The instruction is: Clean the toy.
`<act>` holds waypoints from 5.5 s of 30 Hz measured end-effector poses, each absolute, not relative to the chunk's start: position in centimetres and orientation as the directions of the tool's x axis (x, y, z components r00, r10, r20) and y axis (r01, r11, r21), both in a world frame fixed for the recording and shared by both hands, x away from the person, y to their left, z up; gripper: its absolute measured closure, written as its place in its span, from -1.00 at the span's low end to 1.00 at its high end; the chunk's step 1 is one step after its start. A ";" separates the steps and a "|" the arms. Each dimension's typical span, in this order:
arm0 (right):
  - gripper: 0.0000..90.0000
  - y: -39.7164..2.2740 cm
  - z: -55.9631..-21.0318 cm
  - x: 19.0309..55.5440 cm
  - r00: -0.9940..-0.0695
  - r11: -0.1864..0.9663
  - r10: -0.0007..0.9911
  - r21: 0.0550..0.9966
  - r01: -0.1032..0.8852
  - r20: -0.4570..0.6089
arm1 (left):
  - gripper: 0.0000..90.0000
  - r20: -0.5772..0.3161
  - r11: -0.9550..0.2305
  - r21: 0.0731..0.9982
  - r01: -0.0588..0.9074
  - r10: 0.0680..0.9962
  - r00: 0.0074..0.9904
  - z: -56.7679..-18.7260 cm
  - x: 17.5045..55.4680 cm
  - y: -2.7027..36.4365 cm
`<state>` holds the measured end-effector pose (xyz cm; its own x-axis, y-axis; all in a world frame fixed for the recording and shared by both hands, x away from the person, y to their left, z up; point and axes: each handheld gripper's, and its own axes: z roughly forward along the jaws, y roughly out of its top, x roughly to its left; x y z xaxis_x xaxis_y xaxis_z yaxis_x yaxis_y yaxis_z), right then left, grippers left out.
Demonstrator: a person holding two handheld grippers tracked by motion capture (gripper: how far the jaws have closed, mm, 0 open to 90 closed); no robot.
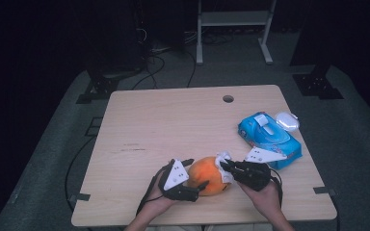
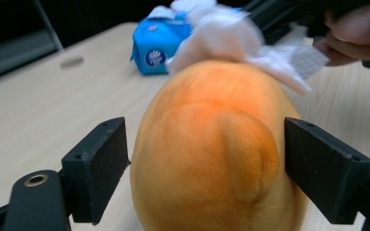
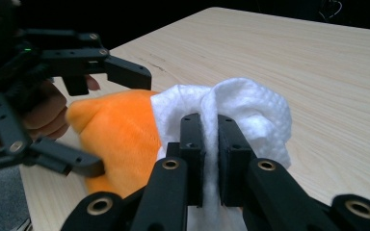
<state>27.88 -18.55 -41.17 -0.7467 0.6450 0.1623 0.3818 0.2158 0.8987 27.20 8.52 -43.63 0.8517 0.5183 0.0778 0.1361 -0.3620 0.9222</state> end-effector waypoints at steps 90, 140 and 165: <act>0.81 -18.7 -42.6 28.6 -0.711 0.172 0.661 0.873 0.456 0.241 | -0.21 0.068 -0.328 0.934 0.145 0.557 0.827 -44.1 27.8 9.9; 0.81 -19.1 -43.4 29.1 -0.694 0.190 0.679 0.856 0.481 0.240 | -0.25 -0.059 -0.237 0.944 0.231 0.566 0.822 -44.3 28.4 10.5; 0.81 -17.2 -42.3 27.9 -0.755 0.251 0.637 0.884 0.394 0.155 | -0.60 0.000 -0.298 0.937 0.184 0.525 0.851 -44.1 28.0 9.8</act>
<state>27.89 -17.22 -42.30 -0.7553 0.6367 0.1554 0.3936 0.2510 0.8844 28.00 9.80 -44.12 0.8509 0.5253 -0.0001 0.1840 -0.2979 0.9367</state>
